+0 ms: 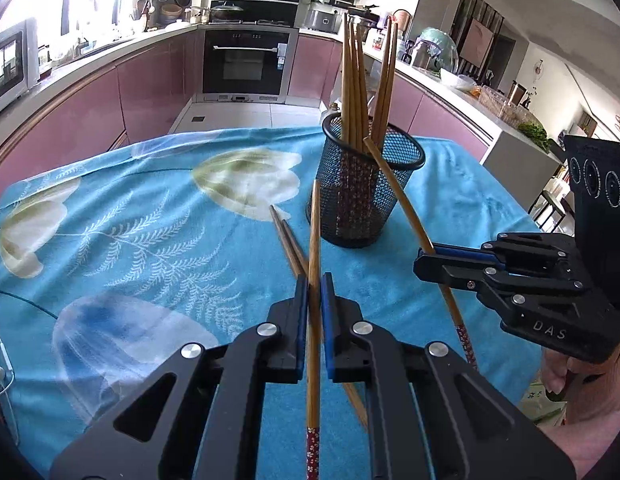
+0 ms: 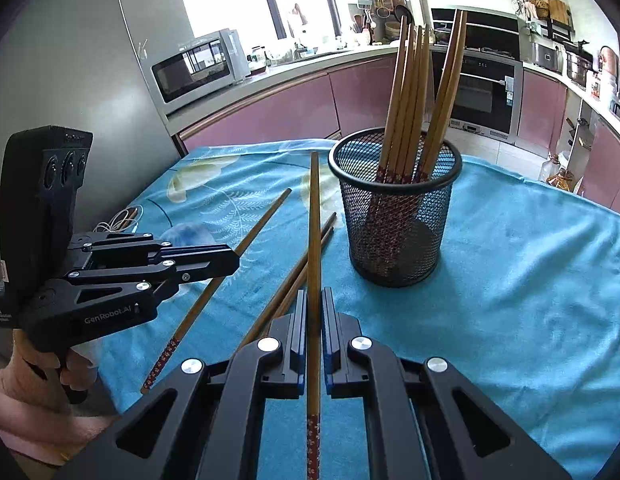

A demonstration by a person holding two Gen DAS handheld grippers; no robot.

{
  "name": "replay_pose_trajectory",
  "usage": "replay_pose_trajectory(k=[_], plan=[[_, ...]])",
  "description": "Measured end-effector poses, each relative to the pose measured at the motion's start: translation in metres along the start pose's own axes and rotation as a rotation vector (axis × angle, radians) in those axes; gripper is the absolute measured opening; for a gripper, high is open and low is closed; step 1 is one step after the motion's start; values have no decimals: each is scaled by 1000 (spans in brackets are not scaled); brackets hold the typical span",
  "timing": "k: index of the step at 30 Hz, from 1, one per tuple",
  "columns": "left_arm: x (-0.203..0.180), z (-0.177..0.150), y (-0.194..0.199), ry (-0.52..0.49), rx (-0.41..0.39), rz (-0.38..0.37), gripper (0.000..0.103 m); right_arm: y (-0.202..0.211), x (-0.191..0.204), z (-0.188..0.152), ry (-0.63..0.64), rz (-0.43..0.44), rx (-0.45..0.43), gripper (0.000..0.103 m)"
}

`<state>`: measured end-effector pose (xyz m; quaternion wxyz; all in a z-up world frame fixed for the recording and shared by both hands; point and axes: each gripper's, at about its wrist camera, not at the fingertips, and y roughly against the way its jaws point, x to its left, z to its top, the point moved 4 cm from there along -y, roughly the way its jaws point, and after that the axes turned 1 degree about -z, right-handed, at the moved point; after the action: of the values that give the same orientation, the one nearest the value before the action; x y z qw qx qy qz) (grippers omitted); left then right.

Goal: Organize utensils
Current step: 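Lift the left tool's chopstick upright above the mesh cup while the right tool lifts its own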

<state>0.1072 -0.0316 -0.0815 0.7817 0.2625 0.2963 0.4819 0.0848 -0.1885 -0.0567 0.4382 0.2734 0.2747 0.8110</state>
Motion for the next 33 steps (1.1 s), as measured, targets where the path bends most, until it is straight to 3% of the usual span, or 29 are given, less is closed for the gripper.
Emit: replay_pose_trajectory(k=[18, 33], plan=[[-6, 26, 53, 33, -99, -119, 7, 39, -13, 27, -24, -5, -131, 6], [-13, 51, 83, 30, -199, -154, 7, 52, -16, 53, -9, -2, -208, 6]])
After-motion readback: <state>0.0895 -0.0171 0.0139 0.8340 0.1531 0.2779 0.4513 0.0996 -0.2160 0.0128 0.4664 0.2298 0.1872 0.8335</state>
